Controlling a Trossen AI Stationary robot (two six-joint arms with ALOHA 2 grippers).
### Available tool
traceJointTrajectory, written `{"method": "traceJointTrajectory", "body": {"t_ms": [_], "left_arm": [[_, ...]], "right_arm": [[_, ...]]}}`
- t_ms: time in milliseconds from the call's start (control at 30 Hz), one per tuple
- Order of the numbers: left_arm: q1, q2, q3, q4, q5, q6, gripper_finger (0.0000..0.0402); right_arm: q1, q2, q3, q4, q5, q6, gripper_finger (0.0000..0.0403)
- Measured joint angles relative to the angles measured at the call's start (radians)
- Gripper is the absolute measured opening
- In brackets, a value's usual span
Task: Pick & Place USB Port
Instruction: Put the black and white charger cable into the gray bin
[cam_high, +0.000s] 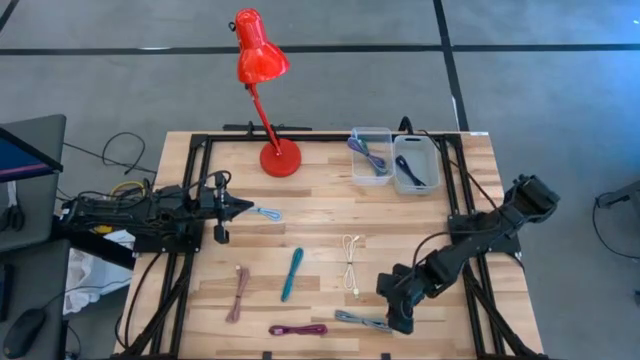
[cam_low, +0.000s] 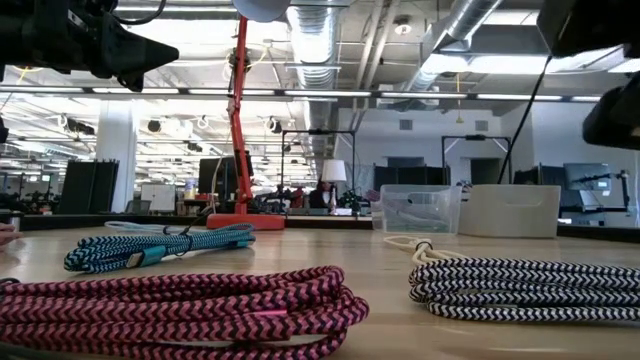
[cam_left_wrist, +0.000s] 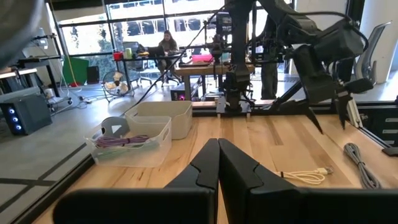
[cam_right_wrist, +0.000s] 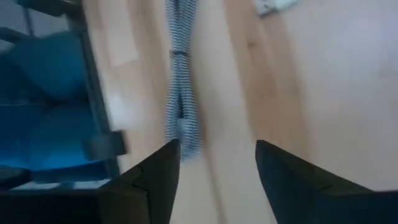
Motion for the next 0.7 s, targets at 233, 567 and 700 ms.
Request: {"method": "traceJointTrajectory", "body": {"t_ms": [233, 567, 700], "left_arm": [[0.000, 0.025, 0.000, -0.001, 0.000, 0.000, 0.0006], [0.000, 0.079, 0.000, 0.001, 0.000, 0.000, 0.0006], [0.000, 0.088, 0.000, 0.000, 0.000, 0.000, 0.0006]], "right_arm": [[0.030, 0.042, 0.006, 0.087, -0.007, 0.058, 0.0204], [0.048, 0.174, 0.049, 0.079, -0.015, 0.108, 0.0170], [0.054, 0.236, 0.091, 0.080, -0.018, 0.101, 0.0166]]}}
